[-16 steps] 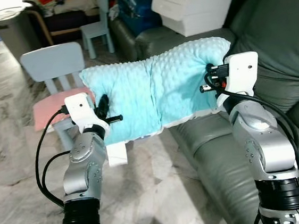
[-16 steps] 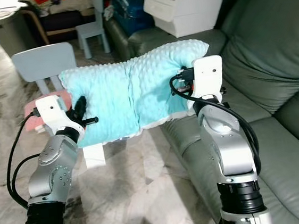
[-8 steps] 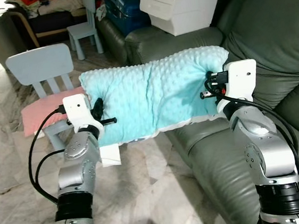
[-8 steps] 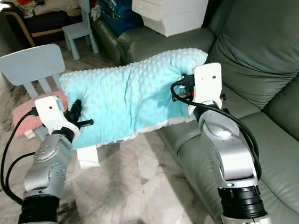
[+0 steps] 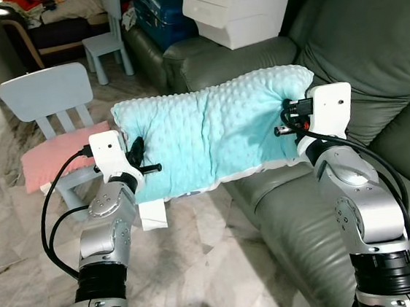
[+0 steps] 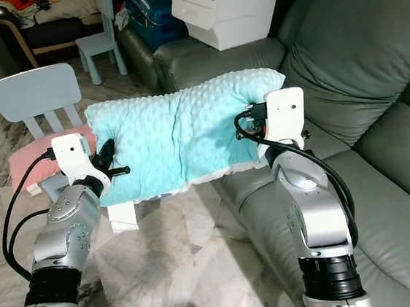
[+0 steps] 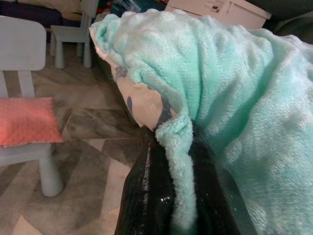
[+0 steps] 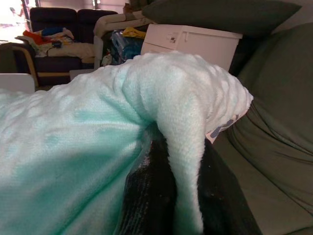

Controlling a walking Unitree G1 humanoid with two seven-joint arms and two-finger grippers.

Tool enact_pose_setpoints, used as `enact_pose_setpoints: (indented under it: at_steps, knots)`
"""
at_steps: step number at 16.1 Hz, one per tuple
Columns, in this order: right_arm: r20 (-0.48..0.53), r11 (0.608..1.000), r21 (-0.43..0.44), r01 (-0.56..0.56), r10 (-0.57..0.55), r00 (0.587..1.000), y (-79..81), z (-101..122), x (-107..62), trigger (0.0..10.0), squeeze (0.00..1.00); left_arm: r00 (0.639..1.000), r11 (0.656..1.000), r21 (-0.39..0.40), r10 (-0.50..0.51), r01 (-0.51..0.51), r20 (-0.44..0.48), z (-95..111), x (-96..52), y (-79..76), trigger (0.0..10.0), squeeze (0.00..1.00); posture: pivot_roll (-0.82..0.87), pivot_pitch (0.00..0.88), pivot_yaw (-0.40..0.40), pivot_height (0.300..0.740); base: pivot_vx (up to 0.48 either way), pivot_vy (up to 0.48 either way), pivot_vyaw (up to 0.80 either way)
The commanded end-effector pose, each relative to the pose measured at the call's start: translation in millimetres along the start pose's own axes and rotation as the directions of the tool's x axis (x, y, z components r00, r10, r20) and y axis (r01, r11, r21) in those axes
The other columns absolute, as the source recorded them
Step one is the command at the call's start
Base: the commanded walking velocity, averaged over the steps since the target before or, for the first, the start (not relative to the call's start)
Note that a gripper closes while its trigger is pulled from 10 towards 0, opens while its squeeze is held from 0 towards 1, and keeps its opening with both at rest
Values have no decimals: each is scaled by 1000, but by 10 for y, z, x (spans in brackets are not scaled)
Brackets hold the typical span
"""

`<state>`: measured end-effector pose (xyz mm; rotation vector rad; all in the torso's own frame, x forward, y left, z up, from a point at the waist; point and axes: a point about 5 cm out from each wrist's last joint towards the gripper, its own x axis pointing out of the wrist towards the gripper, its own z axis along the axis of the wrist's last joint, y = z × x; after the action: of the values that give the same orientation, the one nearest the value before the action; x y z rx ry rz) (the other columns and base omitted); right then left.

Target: Move the pillow to the sofa

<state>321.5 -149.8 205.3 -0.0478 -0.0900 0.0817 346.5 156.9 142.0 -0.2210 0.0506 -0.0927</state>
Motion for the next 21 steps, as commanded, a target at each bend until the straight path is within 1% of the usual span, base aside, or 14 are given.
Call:
enact_pose_setpoints:
  at_steps: [1,2,4,6,8,13,21]
  knots:
    - [-7,1000,11,17,-16,1000,-23,-11,-4,10000,0,1000,1000,7,-12,12,8,68,34,-8,10000,0,-123,0,20,740,0,0,-763]
    - [-9,1000,21,19,-18,1000,-23,-27,-8,10000,0,1000,1000,17,-11,11,-7,52,40,0,10000,0,-123,0,22,740,0,0,-763]
    - [-2,999,46,19,-19,1000,-23,-36,-20,10000,0,1000,1000,20,-16,16,-10,50,40,1,10000,0,-121,0,25,740,0,0,-700]
    - [-25,999,34,22,-21,999,-27,-72,-26,10000,0,1000,1000,24,-21,21,-14,42,33,4,10000,0,-121,0,25,740,0,0,-238]
    - [-43,997,62,35,-33,999,-42,-94,-26,10000,0,1000,999,26,-20,20,-18,37,32,9,10000,0,-122,0,27,740,0,0,-778]
    - [-42,997,65,41,-38,998,-62,-92,-16,10000,0,999,999,19,-46,46,-20,31,38,-31,10000,0,-123,0,28,740,0,0,-769]
    - [-44,997,65,37,-34,998,-52,-91,-6,10000,0,999,999,20,-43,43,-20,31,33,-26,10000,0,-120,0,27,740,0,0,-769]
